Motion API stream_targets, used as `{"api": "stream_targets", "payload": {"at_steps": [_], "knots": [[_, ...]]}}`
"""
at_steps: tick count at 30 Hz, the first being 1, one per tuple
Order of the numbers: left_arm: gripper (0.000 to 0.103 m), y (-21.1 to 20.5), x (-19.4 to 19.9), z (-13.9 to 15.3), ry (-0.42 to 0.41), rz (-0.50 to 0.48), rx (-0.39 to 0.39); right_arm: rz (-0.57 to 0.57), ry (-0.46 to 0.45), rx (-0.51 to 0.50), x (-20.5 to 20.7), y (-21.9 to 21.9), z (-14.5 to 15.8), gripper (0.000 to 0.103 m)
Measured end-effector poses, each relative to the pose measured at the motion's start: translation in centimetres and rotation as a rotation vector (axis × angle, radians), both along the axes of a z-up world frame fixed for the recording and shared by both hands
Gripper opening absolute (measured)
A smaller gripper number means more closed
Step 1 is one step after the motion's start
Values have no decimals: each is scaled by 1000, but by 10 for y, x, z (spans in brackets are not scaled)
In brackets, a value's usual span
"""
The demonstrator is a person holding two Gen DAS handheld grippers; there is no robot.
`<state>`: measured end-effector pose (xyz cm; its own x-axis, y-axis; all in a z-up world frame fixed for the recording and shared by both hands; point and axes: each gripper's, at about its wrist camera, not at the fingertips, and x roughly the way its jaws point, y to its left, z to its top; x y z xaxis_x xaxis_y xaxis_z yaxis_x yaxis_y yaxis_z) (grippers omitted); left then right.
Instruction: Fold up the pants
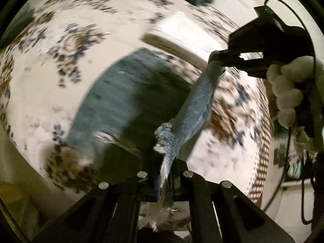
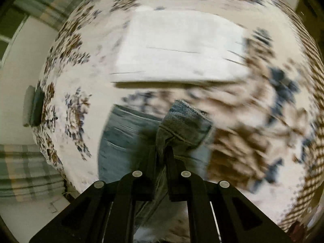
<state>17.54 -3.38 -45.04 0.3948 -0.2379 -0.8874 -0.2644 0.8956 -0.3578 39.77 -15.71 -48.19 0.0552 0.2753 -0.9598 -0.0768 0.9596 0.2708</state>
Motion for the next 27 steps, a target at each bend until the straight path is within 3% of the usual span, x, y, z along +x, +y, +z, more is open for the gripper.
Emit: {"api": "stream_targets", "payload": {"at_steps": [7,11,14,17,18,19,20,21,22,24,27], "knots": [[4,72,-1,-53,49,119,-16,148,68,-120,25,137,-65,8],[5,91,-9,-86,89,174,-19,210,86,-214,21,164,-97,8],[8,101,-17,-104,136,232,-25,229,90,-255,15,176,-105,9],[10,114,-33,-102,135,324,-28,275,114,-224,8,183,-102,21],[15,117,-39,-98,141,357,-6,289,113,-199,6,183,-98,31],[30,118,-44,-94,144,378,12,316,124,-133,2,181,-90,37],[51,119,-52,-88,131,405,17,339,138,-82,-2,177,-83,54],[64,118,-60,-81,114,433,13,352,139,-58,-6,172,-75,67],[89,117,-67,-75,103,459,5,361,121,-44,-10,163,-67,71],[94,107,-76,-63,75,506,-25,383,60,-42,-20,134,-46,93],[94,76,-85,-52,47,579,-111,400,48,-21,-36,76,-31,101]]}}
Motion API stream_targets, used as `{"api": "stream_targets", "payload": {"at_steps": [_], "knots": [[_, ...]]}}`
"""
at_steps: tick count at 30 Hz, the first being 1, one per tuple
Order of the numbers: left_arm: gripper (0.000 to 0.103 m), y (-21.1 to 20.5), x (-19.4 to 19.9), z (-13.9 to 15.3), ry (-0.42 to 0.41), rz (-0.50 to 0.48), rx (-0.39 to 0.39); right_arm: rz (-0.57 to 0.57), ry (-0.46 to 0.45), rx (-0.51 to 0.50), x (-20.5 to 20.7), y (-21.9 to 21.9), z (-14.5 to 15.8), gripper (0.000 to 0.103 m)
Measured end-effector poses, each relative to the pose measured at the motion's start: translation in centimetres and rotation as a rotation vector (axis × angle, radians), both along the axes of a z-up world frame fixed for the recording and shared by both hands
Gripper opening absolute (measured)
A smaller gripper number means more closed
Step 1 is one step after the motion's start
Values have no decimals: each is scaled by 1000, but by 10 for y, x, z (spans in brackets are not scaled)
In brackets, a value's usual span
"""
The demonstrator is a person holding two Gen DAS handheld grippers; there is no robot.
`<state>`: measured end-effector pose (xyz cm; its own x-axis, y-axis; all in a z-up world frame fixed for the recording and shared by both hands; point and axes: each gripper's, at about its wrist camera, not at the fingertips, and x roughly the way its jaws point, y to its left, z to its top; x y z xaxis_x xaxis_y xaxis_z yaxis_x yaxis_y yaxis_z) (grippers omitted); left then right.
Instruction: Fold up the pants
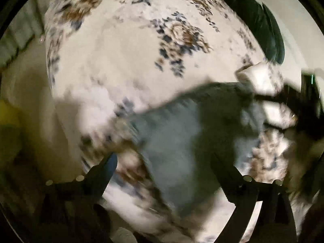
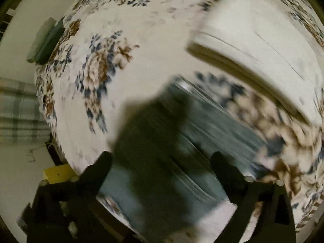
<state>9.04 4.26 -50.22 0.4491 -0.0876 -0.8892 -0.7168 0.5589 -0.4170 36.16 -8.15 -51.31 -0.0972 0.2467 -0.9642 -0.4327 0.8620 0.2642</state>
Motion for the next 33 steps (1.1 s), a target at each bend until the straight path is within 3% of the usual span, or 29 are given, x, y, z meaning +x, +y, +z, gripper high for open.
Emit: {"api": "stream_targets", "payload": {"at_steps": [6,10,14,16,18,22,23,24,25,27,33], "knots": [[95,-82,5,-41,-2,194,-271,-14,74,35,10,-101,-15,101],[95,-110,9,-67,26,299,-358,-89,72,44,34,-129,-38,101],[95,-114,11,-74,26,372,-357,-80,16,99,54,-121,-30,100],[95,-110,14,-76,39,396,-349,-53,-13,111,63,-105,-25,93],[95,-109,14,-75,40,408,-345,30,-62,111,68,-77,-19,82],[95,-103,12,-72,38,414,-325,227,-120,77,70,-7,-18,82],[95,-106,11,-72,45,411,-320,260,-113,60,71,9,-23,73],[95,-105,12,-73,48,409,-318,318,-113,11,69,26,-33,36],[95,-103,12,-73,52,408,-316,346,-117,-9,68,34,-37,22],[95,-102,9,-73,48,415,-315,406,-172,-41,63,49,-39,13],[95,-107,5,-78,41,441,-311,407,-284,46,60,53,-3,12]]}}
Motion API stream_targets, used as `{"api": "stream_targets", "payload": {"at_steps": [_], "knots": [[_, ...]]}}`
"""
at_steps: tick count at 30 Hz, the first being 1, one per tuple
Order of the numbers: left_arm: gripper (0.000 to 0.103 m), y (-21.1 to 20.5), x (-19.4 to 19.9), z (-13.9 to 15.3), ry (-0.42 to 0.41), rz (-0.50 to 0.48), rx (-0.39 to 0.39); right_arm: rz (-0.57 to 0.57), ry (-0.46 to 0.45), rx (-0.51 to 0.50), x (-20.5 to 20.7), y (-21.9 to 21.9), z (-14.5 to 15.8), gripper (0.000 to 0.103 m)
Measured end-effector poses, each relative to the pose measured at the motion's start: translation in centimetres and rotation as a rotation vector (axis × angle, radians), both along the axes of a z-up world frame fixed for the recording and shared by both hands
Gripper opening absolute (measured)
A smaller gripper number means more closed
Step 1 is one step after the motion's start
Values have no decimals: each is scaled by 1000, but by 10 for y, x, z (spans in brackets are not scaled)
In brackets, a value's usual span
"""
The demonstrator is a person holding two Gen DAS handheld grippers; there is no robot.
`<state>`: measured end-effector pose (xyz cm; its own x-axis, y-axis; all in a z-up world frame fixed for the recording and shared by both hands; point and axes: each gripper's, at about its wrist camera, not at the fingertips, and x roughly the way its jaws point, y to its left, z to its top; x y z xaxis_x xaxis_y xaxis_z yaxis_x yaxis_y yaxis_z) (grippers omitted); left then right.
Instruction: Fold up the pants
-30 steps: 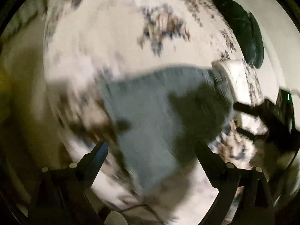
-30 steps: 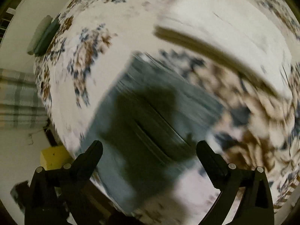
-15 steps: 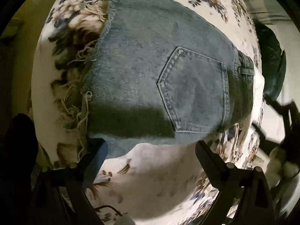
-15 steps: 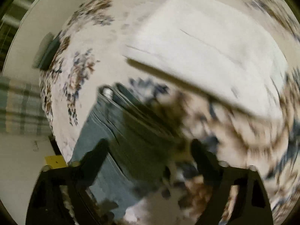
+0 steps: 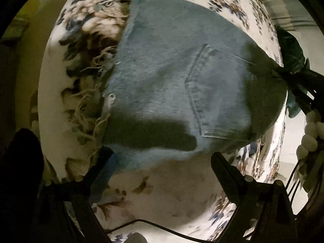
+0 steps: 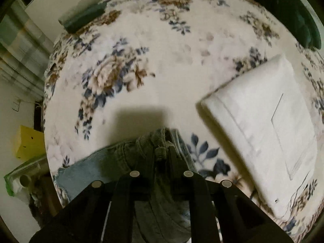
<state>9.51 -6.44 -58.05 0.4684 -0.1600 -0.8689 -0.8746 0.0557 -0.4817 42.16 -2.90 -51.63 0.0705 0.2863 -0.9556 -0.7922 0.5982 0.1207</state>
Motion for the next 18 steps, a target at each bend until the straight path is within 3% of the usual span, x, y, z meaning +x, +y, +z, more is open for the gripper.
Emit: {"api": "stream_targets", "payload": {"at_steps": [4,6,10,12,14,18], "knots": [[95,-1,-4,-6,-1,37,-28,-5,72,-82,10,12,-33,16],[95,0,-8,-6,-25,84,-51,-68,149,-26,20,-6,-29,37],[95,-3,-28,-9,-115,235,-118,-209,232,121,19,-68,-2,60],[95,-7,-36,-15,-154,301,-177,-248,264,135,11,-94,-1,70],[95,-14,-39,-21,-180,339,-222,-273,315,107,4,-116,-13,77],[95,-14,-30,-41,-176,377,-255,-335,421,62,-11,-150,-57,78]]}}
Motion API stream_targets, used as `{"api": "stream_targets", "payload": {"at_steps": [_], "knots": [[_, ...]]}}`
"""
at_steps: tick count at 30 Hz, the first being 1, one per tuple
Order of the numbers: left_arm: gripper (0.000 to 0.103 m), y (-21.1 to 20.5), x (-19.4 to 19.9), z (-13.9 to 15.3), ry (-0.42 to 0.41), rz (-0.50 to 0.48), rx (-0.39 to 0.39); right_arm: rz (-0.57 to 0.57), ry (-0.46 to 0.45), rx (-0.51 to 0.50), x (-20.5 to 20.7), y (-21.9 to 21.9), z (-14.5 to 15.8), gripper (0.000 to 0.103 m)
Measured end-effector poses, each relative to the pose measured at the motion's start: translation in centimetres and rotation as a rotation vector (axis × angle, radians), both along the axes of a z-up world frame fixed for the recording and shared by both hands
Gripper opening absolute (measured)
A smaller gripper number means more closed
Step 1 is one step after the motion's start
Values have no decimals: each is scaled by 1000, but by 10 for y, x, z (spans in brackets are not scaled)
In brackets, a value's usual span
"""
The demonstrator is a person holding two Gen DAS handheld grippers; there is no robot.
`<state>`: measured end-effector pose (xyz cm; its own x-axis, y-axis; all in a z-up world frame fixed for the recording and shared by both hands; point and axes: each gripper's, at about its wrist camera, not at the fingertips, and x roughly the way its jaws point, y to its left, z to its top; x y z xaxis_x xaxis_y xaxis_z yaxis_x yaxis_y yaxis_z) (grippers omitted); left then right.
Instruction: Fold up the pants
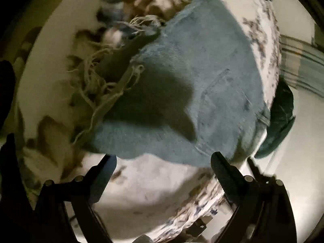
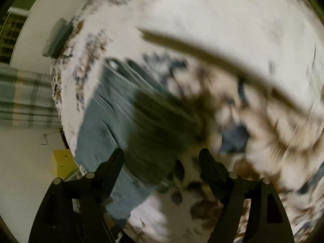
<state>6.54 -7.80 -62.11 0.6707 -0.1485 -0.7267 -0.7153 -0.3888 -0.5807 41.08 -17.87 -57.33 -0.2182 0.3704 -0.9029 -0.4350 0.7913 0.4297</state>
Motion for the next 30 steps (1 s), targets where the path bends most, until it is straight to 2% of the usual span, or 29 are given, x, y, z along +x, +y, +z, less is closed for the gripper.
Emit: {"api": "stream_targets", "payload": {"at_steps": [3,5,7,12,13,14,15,16,17,18,19,20,23,26,30], "knots": [[95,3,1,-11,23,74,-42,-68,94,65,-2,-10,-28,78],[94,5,7,-11,58,92,-71,-96,109,105,-2,-10,-39,78],[94,8,12,-6,57,130,-99,-121,128,149,1,-6,-49,78],[94,24,19,2,107,151,-43,-171,172,233,7,6,-63,80],[89,26,20,0,114,165,-48,-179,177,236,8,9,-64,80],[78,26,20,-1,130,177,-56,-178,179,234,10,11,-65,80],[71,25,18,-2,150,181,-58,-178,180,234,10,14,-65,80],[57,23,17,-1,171,179,-56,-182,182,236,9,15,-65,79],[43,22,18,0,180,177,-48,-188,180,236,11,15,-63,76],[34,21,17,3,192,165,-32,-190,171,228,11,16,-63,66],[29,21,16,6,185,149,-6,-186,149,223,10,17,-60,60],[27,23,17,10,180,127,14,-182,131,223,8,17,-58,52],[23,30,15,24,177,75,74,-183,93,222,6,12,-46,38],[22,39,15,45,177,28,132,-202,76,222,-3,8,-27,35],[22,66,21,93,175,-84,281,-257,82,222,-12,6,9,32]]}}
